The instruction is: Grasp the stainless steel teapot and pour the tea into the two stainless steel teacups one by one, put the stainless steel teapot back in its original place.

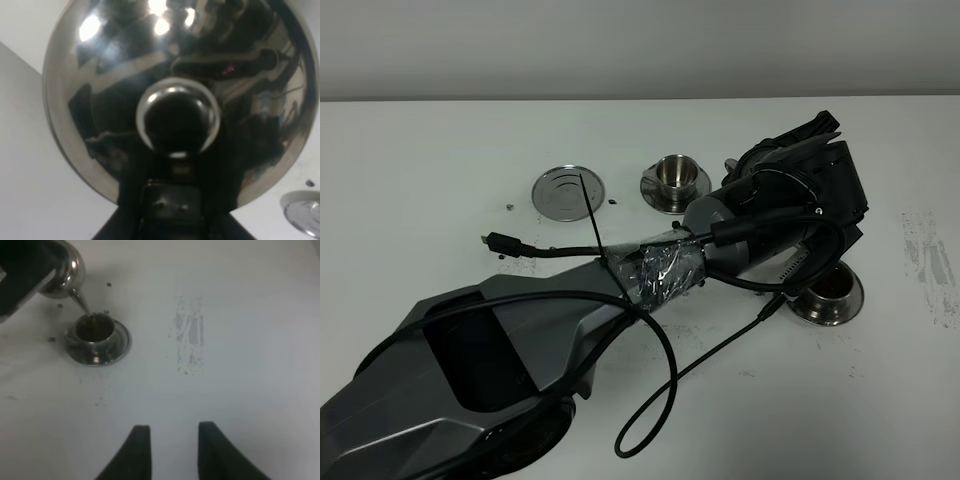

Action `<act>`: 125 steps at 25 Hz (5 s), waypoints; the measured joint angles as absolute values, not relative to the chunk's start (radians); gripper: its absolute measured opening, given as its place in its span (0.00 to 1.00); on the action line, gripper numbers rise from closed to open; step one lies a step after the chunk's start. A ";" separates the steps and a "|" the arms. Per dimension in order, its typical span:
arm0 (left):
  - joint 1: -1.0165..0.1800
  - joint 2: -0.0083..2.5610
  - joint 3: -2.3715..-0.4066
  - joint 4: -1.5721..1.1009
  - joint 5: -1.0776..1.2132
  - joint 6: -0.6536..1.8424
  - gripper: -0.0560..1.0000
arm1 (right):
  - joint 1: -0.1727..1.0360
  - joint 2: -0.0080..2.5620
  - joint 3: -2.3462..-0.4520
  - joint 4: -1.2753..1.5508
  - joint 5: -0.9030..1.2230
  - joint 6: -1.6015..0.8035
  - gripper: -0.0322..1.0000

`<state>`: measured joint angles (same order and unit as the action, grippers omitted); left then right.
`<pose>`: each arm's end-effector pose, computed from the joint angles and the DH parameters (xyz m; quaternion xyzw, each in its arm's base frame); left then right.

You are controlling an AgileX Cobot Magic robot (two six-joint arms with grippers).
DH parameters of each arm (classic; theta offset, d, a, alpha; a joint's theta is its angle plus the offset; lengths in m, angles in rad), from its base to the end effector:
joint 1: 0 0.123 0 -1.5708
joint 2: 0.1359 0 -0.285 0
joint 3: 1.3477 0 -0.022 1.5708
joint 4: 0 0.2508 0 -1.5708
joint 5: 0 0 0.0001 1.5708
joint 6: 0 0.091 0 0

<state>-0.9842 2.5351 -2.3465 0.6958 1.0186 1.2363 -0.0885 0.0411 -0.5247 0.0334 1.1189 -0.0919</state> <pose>0.3442 -0.4282 0.1847 0.8695 0.3092 0.3467 0.1678 -0.0035 0.0031 0.2797 -0.0025 0.8720 -0.0275 0.4888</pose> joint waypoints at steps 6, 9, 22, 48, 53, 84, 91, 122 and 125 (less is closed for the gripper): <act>-0.966 2.534 -2.347 0.639 1.018 1.227 0.23 | -0.089 0.041 -0.525 0.033 1.119 -0.092 0.25; -0.948 2.528 -2.347 0.611 1.018 1.223 0.23 | -0.089 0.041 -0.525 0.033 1.119 -0.092 0.25; -0.860 2.472 -2.347 0.371 1.015 1.223 0.23 | -0.089 0.041 -0.525 0.033 1.119 -0.092 0.25; -0.782 2.008 -1.624 -0.066 0.862 0.929 0.23 | -0.089 0.041 -0.525 0.033 1.119 -0.092 0.25; -0.764 2.008 -1.544 -0.066 0.753 0.860 0.23 | -0.089 0.041 -0.525 0.033 1.119 -0.092 0.25; -0.670 2.066 -1.715 0.046 0.832 0.825 0.23 | -0.089 0.041 -0.525 0.033 1.119 -0.092 0.25; -0.562 2.125 -1.898 0.127 0.934 0.869 0.23 | -0.089 0.041 -0.525 0.033 1.119 -0.092 0.25; -0.466 2.347 -2.227 0.350 0.993 1.294 0.23 | -0.089 0.041 -0.525 0.033 1.119 -0.092 0.25; -0.476 2.361 -2.227 0.364 0.975 1.316 0.23 | -0.089 0.041 -0.525 0.033 1.119 -0.092 0.25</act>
<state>-0.4764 2.3606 -2.2266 0.3639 0.9750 1.3157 -0.0885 0.0411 -0.5247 0.0334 1.1189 -0.0919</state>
